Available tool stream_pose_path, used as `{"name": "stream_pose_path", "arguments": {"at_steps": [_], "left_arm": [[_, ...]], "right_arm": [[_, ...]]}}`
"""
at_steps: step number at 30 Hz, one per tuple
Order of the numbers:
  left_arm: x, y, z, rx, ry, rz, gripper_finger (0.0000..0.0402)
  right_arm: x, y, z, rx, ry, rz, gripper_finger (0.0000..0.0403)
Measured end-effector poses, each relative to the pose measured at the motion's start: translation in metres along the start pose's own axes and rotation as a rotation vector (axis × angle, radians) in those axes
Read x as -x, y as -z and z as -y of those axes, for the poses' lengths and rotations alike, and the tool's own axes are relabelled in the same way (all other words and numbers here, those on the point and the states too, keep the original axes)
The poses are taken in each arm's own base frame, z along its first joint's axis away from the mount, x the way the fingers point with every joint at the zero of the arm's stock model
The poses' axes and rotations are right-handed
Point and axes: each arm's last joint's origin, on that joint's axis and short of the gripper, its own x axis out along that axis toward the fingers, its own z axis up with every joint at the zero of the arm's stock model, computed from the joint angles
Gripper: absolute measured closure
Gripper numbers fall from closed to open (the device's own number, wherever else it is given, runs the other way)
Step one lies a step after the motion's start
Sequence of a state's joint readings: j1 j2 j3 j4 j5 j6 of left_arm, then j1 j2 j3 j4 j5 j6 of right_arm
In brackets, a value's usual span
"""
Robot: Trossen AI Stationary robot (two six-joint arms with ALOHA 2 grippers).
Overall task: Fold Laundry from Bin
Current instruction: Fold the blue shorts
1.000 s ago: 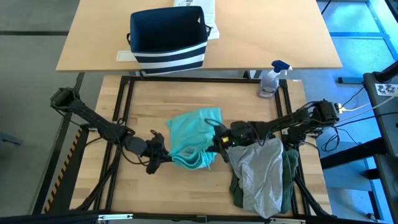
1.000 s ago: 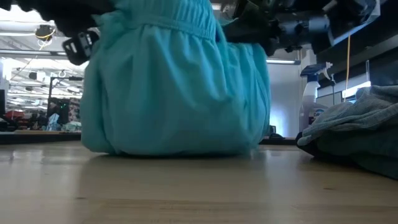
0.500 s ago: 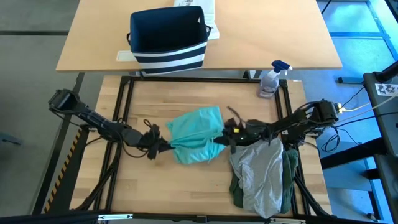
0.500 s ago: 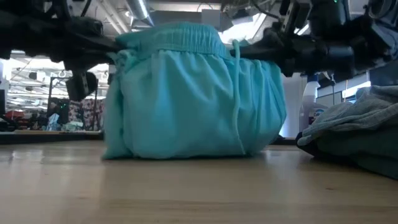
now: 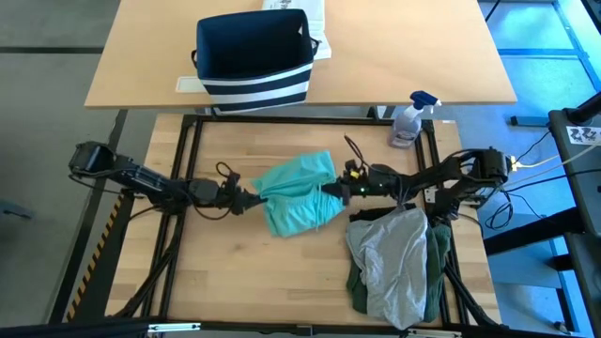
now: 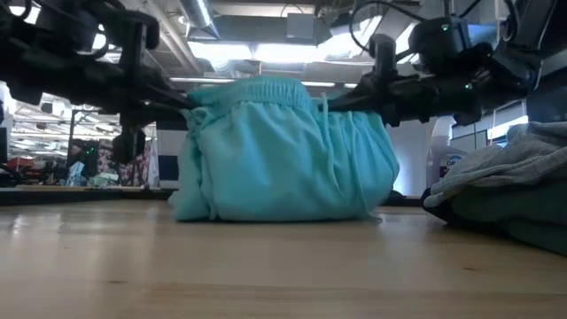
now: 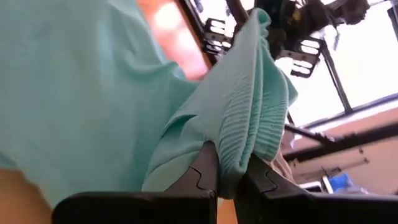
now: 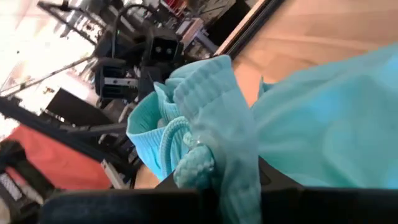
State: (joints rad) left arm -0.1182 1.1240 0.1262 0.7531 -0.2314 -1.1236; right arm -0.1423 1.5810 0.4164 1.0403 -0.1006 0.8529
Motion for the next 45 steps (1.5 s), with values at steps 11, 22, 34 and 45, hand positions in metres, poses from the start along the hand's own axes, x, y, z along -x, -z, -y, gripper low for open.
{"name": "stream_pose_path", "arguments": {"at_steps": [11, 22, 34, 45], "left_arm": [[0.003, -0.015, -0.025, 0.238, -0.074, 0.051, 0.0392], [0.004, -0.024, -0.037, 0.313, -0.181, 0.163, 0.0391], [0.004, -0.026, -0.039, 0.109, -0.196, 0.144, 0.0225], [0.004, -0.034, -0.040, 0.025, -0.100, -0.005, 0.0146]], "right_arm": [[-0.012, -0.016, 0.017, -0.113, 0.210, -0.001, 0.0378], [-0.040, -0.038, 0.024, -0.135, 0.439, -0.061, 0.0357], [-0.037, -0.054, 0.036, -0.094, 0.497, -0.032, 0.0173], [-0.033, -0.080, 0.006, 0.198, 0.198, -0.008, 0.0180]]}}
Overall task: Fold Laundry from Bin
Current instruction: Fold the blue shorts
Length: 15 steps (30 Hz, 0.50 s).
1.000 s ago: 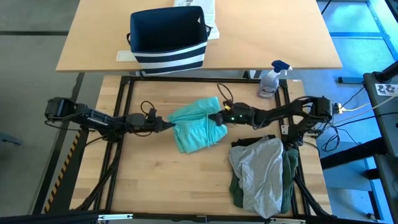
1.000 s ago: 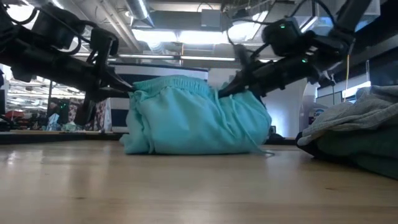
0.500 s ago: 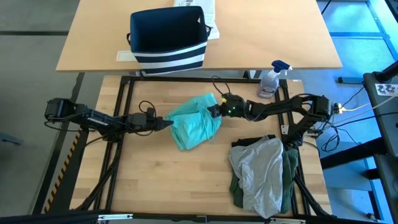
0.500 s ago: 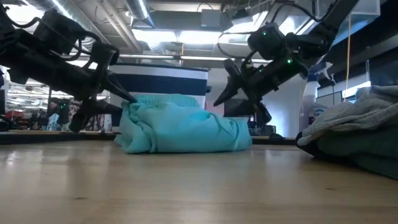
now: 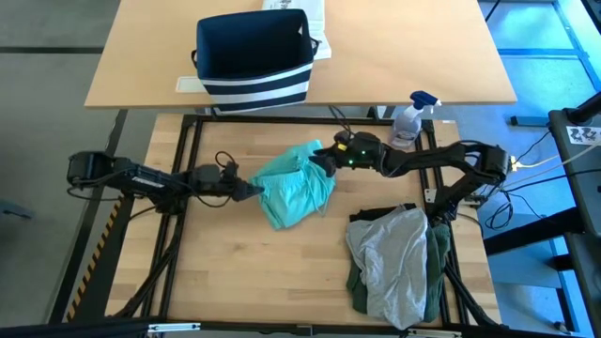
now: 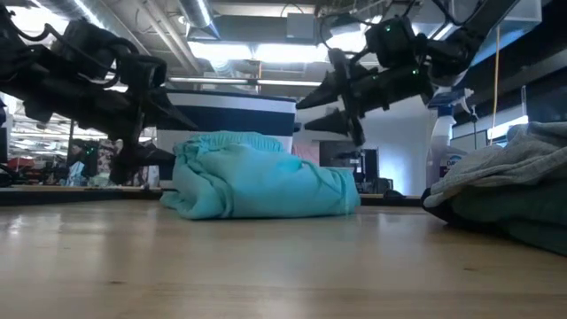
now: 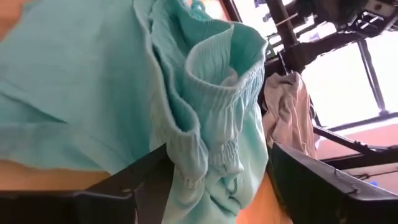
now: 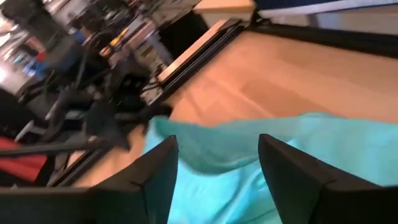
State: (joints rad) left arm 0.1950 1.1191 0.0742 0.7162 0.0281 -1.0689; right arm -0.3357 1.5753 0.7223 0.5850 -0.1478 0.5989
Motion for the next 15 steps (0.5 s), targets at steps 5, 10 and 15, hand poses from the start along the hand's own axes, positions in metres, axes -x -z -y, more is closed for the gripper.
{"name": "stream_pose_path", "arguments": {"at_steps": [5, 10, 15], "left_arm": [[0.002, -0.012, -0.005, -0.053, -0.015, 0.052, 0.0139], [0.004, -0.024, -0.006, -0.111, -0.011, 0.092, 0.0138], [-0.001, -0.039, 0.004, -0.232, 0.005, 0.074, 0.0138]], "right_arm": [[0.001, -0.003, -0.005, 0.054, -0.060, -0.048, 0.0204], [0.001, 0.000, -0.005, 0.059, -0.089, -0.096, 0.0213], [0.001, 0.000, -0.006, 0.066, -0.097, -0.100, 0.0210]]}}
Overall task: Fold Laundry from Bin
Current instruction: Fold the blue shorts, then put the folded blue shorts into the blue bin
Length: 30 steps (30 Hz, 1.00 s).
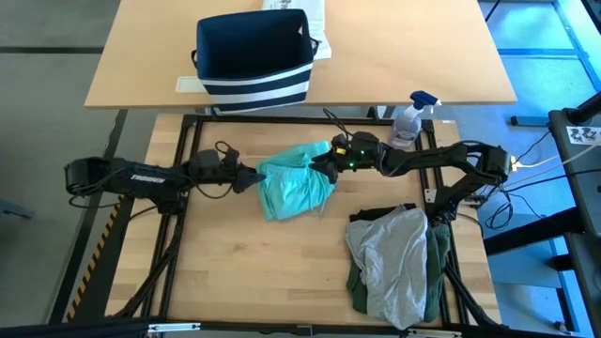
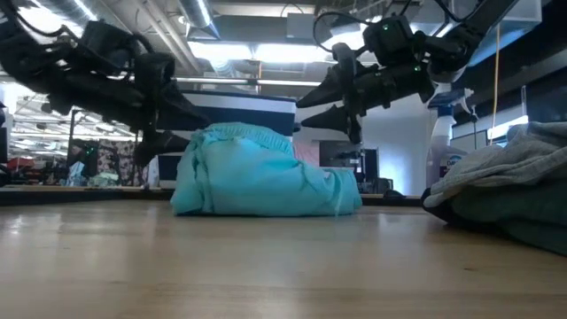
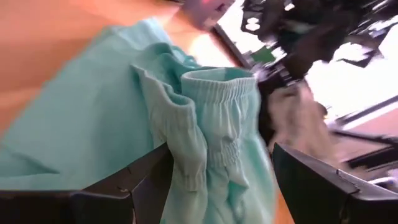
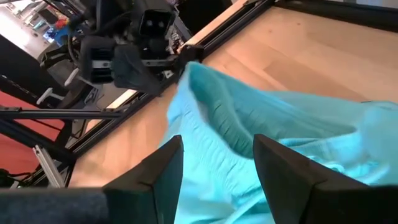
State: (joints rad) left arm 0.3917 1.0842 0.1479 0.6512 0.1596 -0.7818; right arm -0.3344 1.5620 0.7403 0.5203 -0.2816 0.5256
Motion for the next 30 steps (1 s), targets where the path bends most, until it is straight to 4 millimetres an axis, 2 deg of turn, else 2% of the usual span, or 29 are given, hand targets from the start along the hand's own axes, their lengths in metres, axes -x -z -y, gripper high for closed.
{"name": "stream_pose_path", "arguments": {"at_steps": [4, 9, 13, 15, 19, 21, 24, 30], "left_arm": [[-0.007, -0.014, 0.001, -0.129, -0.140, -0.039, 0.0138], [-0.009, -0.039, 0.002, -0.324, -0.401, -0.065, 0.0138], [-0.008, -0.065, 0.014, -0.468, -0.535, -0.083, 0.0138], [-0.009, -0.080, 0.027, -0.509, -0.500, -0.061, 0.0138], [-0.014, -0.100, 0.067, -0.592, -0.222, -0.078, 0.0138], [-0.017, -0.093, 0.083, -0.660, -0.165, -0.151, 0.0140], [-0.023, -0.070, 0.090, -0.758, -0.204, -0.268, 0.0147], [-0.042, -0.029, 0.102, -0.876, -0.193, -0.382, 0.0151]], "right_arm": [[0.000, 0.000, -0.001, 0.001, -0.020, -0.011, 0.0210], [0.000, 0.001, -0.001, 0.001, -0.039, -0.022, 0.0210], [0.000, 0.001, -0.001, 0.001, -0.040, -0.023, 0.0210], [0.000, 0.001, -0.001, 0.008, -0.040, -0.022, 0.0210], [0.000, 0.001, -0.001, 0.037, -0.047, -0.026, 0.0210], [0.000, 0.001, -0.001, 0.061, -0.047, -0.025, 0.0210], [0.000, 0.001, -0.001, 0.093, -0.048, -0.023, 0.0210], [0.000, 0.001, -0.002, 0.113, -0.048, -0.022, 0.0210]]}}
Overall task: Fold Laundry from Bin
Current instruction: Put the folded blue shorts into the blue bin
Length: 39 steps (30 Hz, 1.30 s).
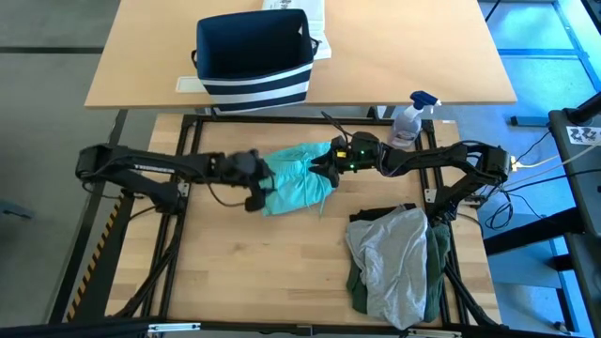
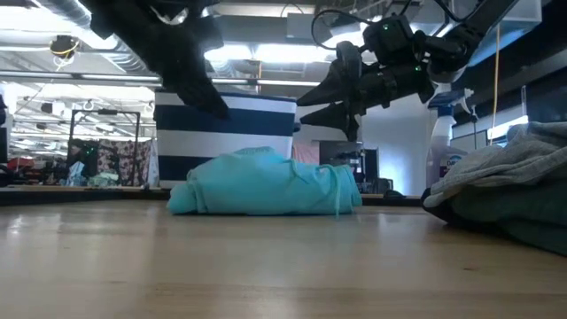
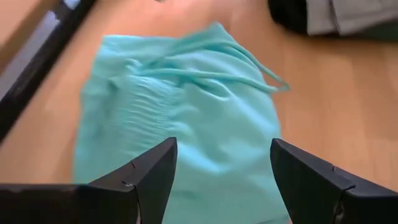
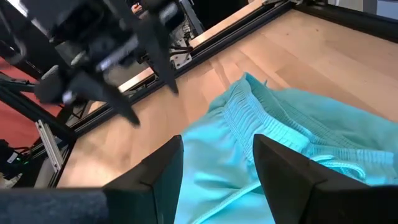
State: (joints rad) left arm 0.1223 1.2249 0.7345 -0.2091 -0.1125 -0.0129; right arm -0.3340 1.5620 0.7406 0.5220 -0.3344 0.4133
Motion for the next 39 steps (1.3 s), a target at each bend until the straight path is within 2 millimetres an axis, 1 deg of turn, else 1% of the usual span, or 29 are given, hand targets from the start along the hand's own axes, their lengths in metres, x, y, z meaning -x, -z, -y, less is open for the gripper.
{"name": "stream_pose_path", "arguments": {"at_steps": [4, 8, 11, 14, 18, 21, 24, 29, 31, 35, 39], "left_arm": [[-0.021, 0.008, 0.023, -0.065, 0.025, -0.055, 0.0151], [-0.038, 0.014, 0.047, -0.122, 0.064, -0.064, 0.0151], [-0.045, 0.016, 0.062, -0.160, -0.005, -0.056, 0.0151], [-0.047, 0.011, 0.075, -0.195, -0.093, -0.037, 0.0151], [-0.049, 0.009, 0.087, -0.204, -0.080, -0.035, 0.0150], [-0.056, 0.015, 0.093, -0.195, -0.076, -0.077, 0.0140], [-0.060, 0.016, 0.095, -0.179, -0.087, -0.110, 0.0121], [-0.064, 0.011, 0.095, -0.198, -0.158, -0.138, 0.0072], [-0.067, 0.012, 0.094, -0.209, -0.192, -0.152, 0.0049], [-0.078, 0.023, 0.096, -0.246, -0.219, -0.209, 0.0009], [-0.095, 0.040, 0.099, -0.353, -0.248, -0.282, 0.0007]], "right_arm": [[0.000, 0.000, 0.000, 0.015, -0.013, -0.005, 0.0210], [-0.003, -0.006, -0.008, 0.100, -0.107, -0.078, 0.0210], [-0.007, -0.012, -0.017, 0.157, -0.107, -0.166, 0.0210], [-0.010, -0.020, -0.027, 0.242, -0.073, -0.215, 0.0210], [-0.013, -0.030, -0.037, 0.322, -0.006, -0.225, 0.0210], [-0.014, -0.036, -0.041, 0.346, -0.002, -0.205, 0.0210], [-0.014, -0.036, -0.041, 0.330, 0.003, -0.207, 0.0210], [-0.013, -0.033, -0.040, 0.314, 0.012, -0.245, 0.0210], [-0.012, -0.032, -0.039, 0.310, 0.015, -0.255, 0.0210], [-0.012, -0.032, -0.039, 0.308, 0.017, -0.261, 0.0210], [-0.012, -0.031, -0.039, 0.307, 0.017, -0.262, 0.0210]]}}
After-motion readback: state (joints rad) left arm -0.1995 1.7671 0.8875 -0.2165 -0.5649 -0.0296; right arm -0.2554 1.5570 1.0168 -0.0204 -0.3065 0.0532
